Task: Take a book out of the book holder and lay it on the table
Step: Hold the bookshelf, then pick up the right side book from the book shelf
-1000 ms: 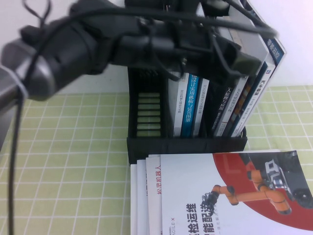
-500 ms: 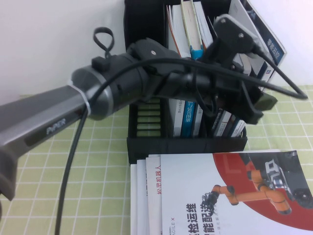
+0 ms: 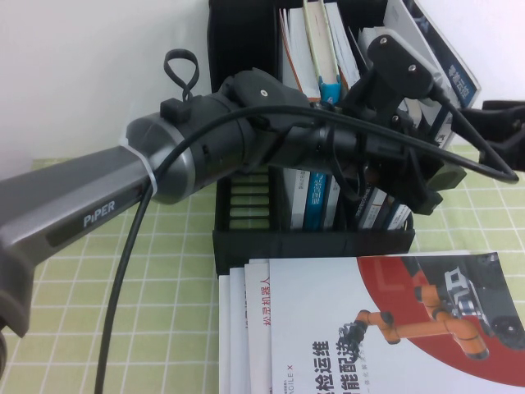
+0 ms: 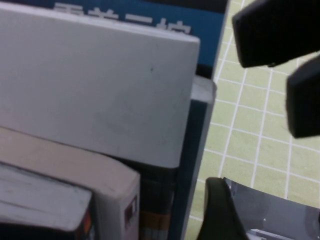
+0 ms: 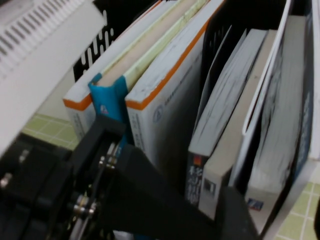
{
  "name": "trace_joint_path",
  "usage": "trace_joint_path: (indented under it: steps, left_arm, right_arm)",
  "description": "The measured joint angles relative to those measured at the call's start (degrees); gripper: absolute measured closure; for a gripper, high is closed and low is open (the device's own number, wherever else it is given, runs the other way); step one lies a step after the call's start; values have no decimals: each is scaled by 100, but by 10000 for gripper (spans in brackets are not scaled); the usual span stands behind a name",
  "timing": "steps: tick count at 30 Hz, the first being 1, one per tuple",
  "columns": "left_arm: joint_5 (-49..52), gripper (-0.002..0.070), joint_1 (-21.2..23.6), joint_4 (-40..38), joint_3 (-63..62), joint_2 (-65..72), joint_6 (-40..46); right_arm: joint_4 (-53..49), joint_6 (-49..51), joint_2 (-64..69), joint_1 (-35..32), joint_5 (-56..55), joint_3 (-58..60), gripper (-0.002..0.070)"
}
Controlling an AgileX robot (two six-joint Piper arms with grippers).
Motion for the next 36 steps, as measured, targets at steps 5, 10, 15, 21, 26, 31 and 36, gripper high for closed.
trace_joint_path:
  steps: [5, 10, 15, 21, 26, 31, 36]
  left_arm:
    - [0, 294, 0, 38, 0, 0, 0]
    - [-28, 294, 0, 47, 0, 0, 0]
    - [-103, 294, 0, 47, 0, 0, 0]
    - [-134, 294, 0, 56, 0, 0, 0]
    - [-160, 295, 11, 69, 0, 12, 0]
    - [-137, 297, 11, 69, 0, 12, 12]
    - [-124, 297, 11, 69, 0, 12, 12]
  right_arm:
    - [0, -204, 227, 0, -93, -309, 377]
    - [0, -445, 350, 0, -328, -493, 423]
    - [12, -537, 495, 0, -514, -518, 442]
    - [128, -537, 754, 0, -203, -619, 446]
    - [277, -466, 1100, 0, 447, -734, 447]
    - [277, -428, 1314, 0, 966, -806, 498]
    - [277, -428, 1355, 0, 1101, -877, 620]
